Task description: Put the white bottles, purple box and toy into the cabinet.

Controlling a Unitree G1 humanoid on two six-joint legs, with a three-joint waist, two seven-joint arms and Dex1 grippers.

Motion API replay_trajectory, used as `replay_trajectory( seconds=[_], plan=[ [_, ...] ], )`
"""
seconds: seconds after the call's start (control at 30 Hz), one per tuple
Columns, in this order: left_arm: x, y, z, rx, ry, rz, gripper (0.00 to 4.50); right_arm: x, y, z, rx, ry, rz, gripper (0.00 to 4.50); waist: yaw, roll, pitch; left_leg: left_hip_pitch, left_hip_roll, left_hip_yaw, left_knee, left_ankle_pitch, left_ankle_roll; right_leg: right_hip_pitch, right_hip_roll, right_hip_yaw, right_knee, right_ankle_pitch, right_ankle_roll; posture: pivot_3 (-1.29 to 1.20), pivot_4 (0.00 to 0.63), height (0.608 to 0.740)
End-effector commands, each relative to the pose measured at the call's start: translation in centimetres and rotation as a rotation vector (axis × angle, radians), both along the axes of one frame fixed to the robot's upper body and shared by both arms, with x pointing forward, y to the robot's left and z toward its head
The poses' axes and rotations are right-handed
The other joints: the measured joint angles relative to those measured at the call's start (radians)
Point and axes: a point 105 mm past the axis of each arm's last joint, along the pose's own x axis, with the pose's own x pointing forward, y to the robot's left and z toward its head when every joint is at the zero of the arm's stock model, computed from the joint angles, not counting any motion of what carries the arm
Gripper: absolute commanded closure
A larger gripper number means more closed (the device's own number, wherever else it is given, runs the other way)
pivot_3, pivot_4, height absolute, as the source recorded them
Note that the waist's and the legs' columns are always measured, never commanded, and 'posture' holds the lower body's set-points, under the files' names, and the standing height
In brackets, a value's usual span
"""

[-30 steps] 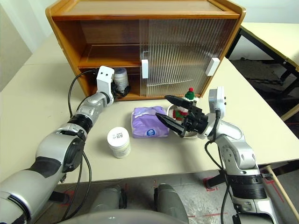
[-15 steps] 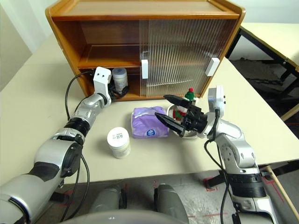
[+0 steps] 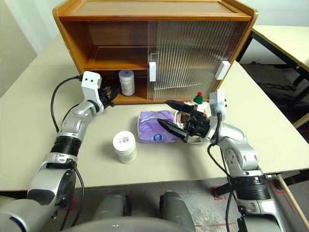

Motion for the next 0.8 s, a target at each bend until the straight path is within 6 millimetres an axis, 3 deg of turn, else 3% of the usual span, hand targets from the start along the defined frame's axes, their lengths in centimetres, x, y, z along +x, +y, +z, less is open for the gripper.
replay_trajectory(
  seconds=[0.03,0.07,0.3,0.8],
  plan=[
    [0.3,0.0,-0.1,-0.003,0.008,0.019,4.14,0.0,0.4,-0.2,-0.01,-0.012,0.016,0.0,0.002,0.0,0.0,0.0,0.0,0.0,0.0,0.0,0.0,0.0,0.0,0.0,0.0,0.0,0.0,0.12,0.0,0.74],
    [0.5,-0.1,0.0,0.003,0.007,0.021,4.48,0.0,0.4,-0.3,-0.01,-0.013,0.017,0.0,0.003,0.0,0.0,0.0,0.0,0.0,0.0,0.0,0.0,0.0,0.0,0.0,0.001,0.0,-0.001,0.12,0.0,0.74],
    [1.4,-0.6,0.0,0.039,-0.025,0.061,4.48,-0.2,0.3,-0.5,-0.01,-0.015,0.018,0.0,0.001,0.0,0.0,0.002,-0.002,0.0,0.0,0.001,-0.001,0.001,0.001,0.0,0.0,0.001,0.002,0.1,0.0,0.74],
    [2.7,-2.7,0.7,-0.096,-0.025,0.098,4.48,-0.3,0.4,0.0,-0.017,-0.028,-0.002,0.0,0.021,-0.001,0.0,0.002,-0.005,0.0,0.0,0.002,-0.001,0.001,0.0,0.0,0.0,0.005,0.003,0.08,0.0,0.74]
  ],
)
